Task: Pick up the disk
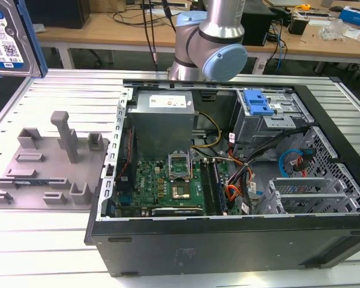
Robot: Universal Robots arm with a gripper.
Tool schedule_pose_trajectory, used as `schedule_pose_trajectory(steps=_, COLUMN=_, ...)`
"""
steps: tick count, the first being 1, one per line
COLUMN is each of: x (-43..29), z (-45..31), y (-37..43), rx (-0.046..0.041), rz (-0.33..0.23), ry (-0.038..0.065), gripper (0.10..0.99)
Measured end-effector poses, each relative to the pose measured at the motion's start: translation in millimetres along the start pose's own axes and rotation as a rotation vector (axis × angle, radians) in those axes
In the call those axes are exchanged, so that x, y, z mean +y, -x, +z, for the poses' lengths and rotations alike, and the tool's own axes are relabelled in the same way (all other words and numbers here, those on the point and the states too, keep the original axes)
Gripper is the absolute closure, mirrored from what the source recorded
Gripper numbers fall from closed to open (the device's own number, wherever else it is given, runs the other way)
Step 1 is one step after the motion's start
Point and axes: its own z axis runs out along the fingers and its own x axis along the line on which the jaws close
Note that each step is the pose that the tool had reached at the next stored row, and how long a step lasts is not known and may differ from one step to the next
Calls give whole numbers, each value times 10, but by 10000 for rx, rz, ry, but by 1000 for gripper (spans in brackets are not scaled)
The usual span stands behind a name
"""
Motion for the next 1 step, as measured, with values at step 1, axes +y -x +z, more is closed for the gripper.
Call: schedule_pose_trajectory(steps=1, x=0, z=0, y=0, rx=0, rz=0, ry=0, gripper=718)
